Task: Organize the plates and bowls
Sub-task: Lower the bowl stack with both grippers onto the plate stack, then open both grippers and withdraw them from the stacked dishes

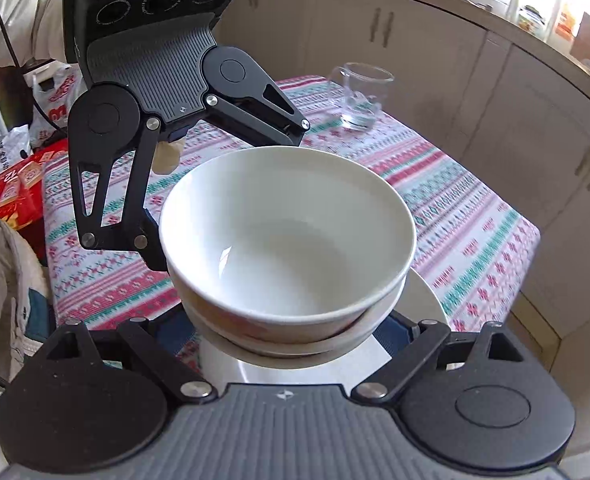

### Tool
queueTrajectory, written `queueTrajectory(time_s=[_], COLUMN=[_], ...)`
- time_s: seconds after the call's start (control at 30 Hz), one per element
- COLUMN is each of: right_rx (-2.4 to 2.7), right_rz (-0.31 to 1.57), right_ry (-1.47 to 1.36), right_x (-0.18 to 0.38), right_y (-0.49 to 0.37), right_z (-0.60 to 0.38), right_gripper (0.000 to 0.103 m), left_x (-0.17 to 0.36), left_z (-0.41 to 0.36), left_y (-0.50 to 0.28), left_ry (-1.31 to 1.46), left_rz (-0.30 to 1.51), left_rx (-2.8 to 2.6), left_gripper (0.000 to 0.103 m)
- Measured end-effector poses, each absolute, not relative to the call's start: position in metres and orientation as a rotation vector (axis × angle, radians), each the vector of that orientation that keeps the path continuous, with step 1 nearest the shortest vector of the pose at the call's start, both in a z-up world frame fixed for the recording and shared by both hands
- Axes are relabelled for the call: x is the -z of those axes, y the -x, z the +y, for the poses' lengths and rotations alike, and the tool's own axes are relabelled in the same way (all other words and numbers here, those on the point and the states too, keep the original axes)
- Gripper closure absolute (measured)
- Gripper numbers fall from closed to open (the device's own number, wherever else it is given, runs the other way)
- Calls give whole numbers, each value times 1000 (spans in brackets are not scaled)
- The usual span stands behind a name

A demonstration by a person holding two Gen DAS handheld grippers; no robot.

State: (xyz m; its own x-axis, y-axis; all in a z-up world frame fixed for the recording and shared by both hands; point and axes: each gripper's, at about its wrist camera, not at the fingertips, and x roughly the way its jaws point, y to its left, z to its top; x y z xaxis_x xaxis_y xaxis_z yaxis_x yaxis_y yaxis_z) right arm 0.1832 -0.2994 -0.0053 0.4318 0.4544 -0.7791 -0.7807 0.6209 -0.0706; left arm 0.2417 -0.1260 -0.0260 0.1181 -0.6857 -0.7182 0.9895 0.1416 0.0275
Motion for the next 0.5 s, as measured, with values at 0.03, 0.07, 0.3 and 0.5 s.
queueTrajectory(time_s=[0.03,0.07,0.3,0.5], right_rx=[-798,-789,-762,-750], right_rz=[807,813,847,841], right_ry=[456,449,385,347], right_x=[8,11,34,37], right_y=[-185,-186,-198,-200], right_z=[-303,-307,-323,-329], right_gripper=[8,8,8,7], left_x=[29,33,47,45], left_z=[-129,-134,-143,-143], left_y=[-244,-247,-255,-254], left_ry=[-592,-593,-598,-595], left_rz=[644,651,670,654], left_rx=[1335,1336,1330,1300], left_gripper=[20,21,22,22])
